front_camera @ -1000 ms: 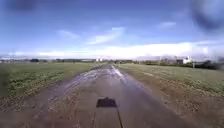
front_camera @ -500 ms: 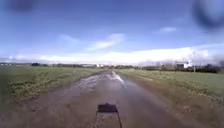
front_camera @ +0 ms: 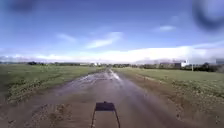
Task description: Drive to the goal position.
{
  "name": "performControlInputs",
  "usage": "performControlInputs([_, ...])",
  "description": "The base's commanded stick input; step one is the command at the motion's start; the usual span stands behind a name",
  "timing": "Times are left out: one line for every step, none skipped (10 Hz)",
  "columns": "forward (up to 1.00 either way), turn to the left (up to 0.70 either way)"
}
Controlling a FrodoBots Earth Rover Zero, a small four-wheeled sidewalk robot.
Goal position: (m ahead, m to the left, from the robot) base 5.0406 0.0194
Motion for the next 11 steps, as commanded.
performControlInputs([0.7, 0.0])
performControlInputs([0.7, 0.0])
performControlInputs([0.7, 0.0])
performControlInputs([0.7, 0.0])
performControlInputs([0.7, 0.0])
performControlInputs([0.7, 0.0])
performControlInputs([0.7, 0.04])
performControlInputs([0.7, 0.17])
performControlInputs([0.7, 0.31])
performControlInputs([0.7, 0.35])
performControlInputs([0.7, 0.35])
